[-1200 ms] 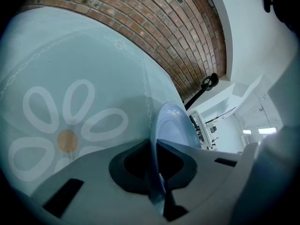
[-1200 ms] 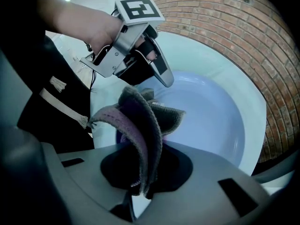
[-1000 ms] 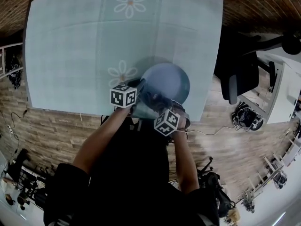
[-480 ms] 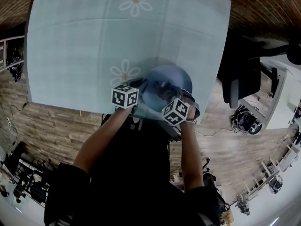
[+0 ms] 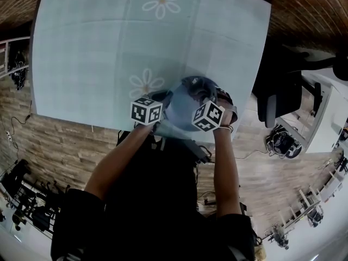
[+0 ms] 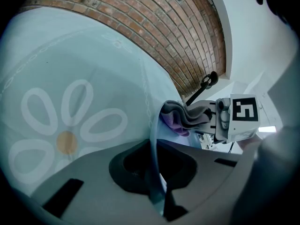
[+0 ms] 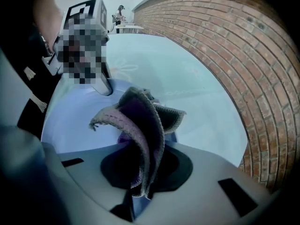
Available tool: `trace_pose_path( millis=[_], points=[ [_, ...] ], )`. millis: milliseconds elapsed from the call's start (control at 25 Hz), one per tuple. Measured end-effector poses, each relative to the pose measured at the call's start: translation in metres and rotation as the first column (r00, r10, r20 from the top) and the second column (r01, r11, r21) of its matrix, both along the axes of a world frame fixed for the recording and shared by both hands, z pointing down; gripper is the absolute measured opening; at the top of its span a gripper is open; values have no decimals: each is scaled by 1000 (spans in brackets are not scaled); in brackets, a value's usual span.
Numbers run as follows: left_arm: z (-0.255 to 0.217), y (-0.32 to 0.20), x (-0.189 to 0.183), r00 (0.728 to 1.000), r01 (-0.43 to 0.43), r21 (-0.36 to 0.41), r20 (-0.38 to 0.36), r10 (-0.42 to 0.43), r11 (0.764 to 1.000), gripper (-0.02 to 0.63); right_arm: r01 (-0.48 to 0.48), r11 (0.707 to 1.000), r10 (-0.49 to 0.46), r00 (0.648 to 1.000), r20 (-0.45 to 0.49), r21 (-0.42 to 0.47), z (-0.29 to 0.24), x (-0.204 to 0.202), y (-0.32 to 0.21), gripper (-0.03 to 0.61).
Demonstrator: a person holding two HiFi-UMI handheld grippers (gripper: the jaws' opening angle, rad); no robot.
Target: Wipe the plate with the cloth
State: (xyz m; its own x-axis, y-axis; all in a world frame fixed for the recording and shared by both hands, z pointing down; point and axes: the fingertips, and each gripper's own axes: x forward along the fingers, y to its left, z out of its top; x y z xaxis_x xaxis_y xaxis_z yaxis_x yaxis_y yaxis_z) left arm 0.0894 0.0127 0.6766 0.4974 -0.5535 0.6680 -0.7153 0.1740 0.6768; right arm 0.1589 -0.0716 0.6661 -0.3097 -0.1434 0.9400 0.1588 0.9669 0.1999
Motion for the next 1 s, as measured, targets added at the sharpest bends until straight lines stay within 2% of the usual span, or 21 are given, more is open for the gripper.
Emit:
trace_pose_path(
  millis=[240, 360, 680, 840, 1000],
  points=[
    [-1, 0, 0, 1000, 13, -4, -4, -13, 1000, 43, -33, 996, 33, 999, 6, 85, -2, 10, -12, 60],
    [0, 0, -2, 1000, 16, -3, -4, -16, 1000, 43, -74, 992, 75, 997, -8, 100, -2, 22, -15, 60],
    [1, 0, -1, 1000, 22, -1, 1, -22, 1000, 43, -154, 980, 168, 980, -103, 127, 0, 66, 2, 58],
    [0, 0, -2, 1000, 23, -1, 3, -23, 1000, 43, -178, 977, 195, 967, -161, 113, 2, 83, 24, 58],
    [1, 0, -2, 1000, 22, 1, 3, -22, 1000, 43, -183, 981, 193, 954, -229, 63, 4, 95, 56, 58]
  ],
)
